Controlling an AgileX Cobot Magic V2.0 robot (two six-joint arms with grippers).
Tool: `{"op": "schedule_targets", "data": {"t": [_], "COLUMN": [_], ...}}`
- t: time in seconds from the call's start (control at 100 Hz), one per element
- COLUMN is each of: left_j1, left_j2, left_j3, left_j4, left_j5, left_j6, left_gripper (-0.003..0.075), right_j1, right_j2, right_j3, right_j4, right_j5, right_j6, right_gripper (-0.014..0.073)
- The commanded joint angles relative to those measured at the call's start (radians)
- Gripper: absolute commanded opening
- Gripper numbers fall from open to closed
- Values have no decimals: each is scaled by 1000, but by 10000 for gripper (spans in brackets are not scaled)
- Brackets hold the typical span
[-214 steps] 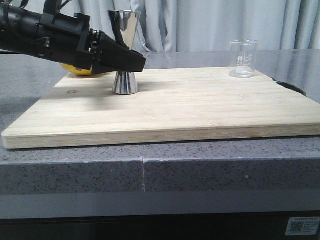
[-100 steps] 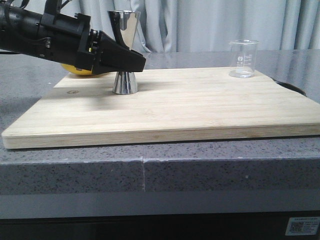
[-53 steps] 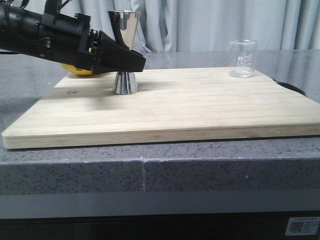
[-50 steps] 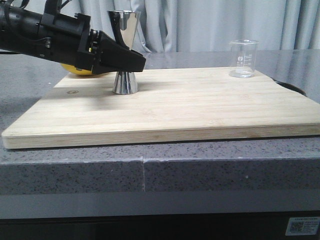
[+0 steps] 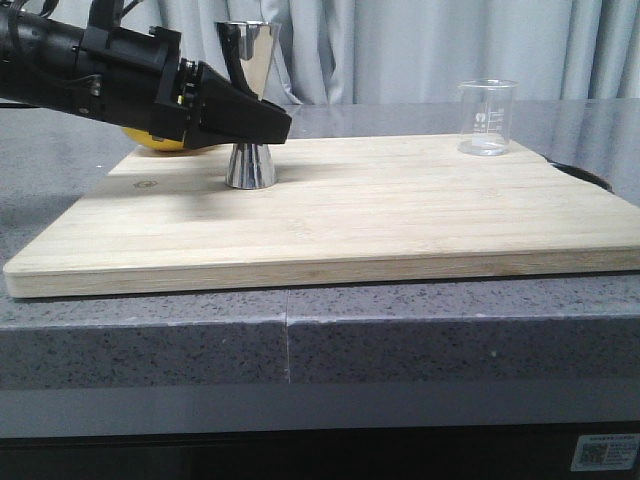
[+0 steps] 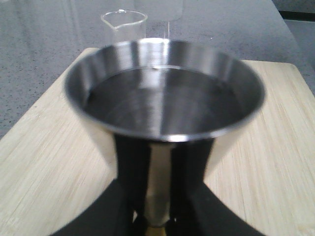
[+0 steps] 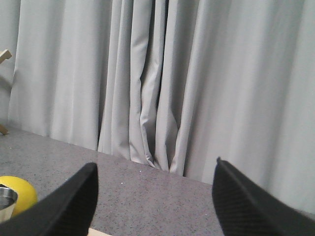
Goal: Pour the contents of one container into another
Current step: 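Lower the filled steel jigger onto the board beside the lemon, left gripper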
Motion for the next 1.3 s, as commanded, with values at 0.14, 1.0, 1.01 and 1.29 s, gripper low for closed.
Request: {"op": "schedule_targets", "data": {"t": [0.14, 1.0, 1.01, 1.29], "left_j1": [5, 5, 5, 5], "left_j2": [-50, -50, -50, -50], "left_j3": [-28, -28, -28, -28], "left_j4": [-56, -55, -55, -55], "left_j5": [52, 54, 54, 66], "left_j6": [-6, -55, -57, -59], "left_gripper": [84, 407, 412, 448], "right_j1": [1, 1, 1, 1], "right_j2": [-19, -19, -19, -19], "right_j3": [-25, -25, -25, -25], "right_j4": [-4, -4, -4, -4], "right_j5": [-70, -70, -70, -70], "right_j6": [-6, -6, -6, -6], "right_gripper": [449, 449, 449, 449]}}
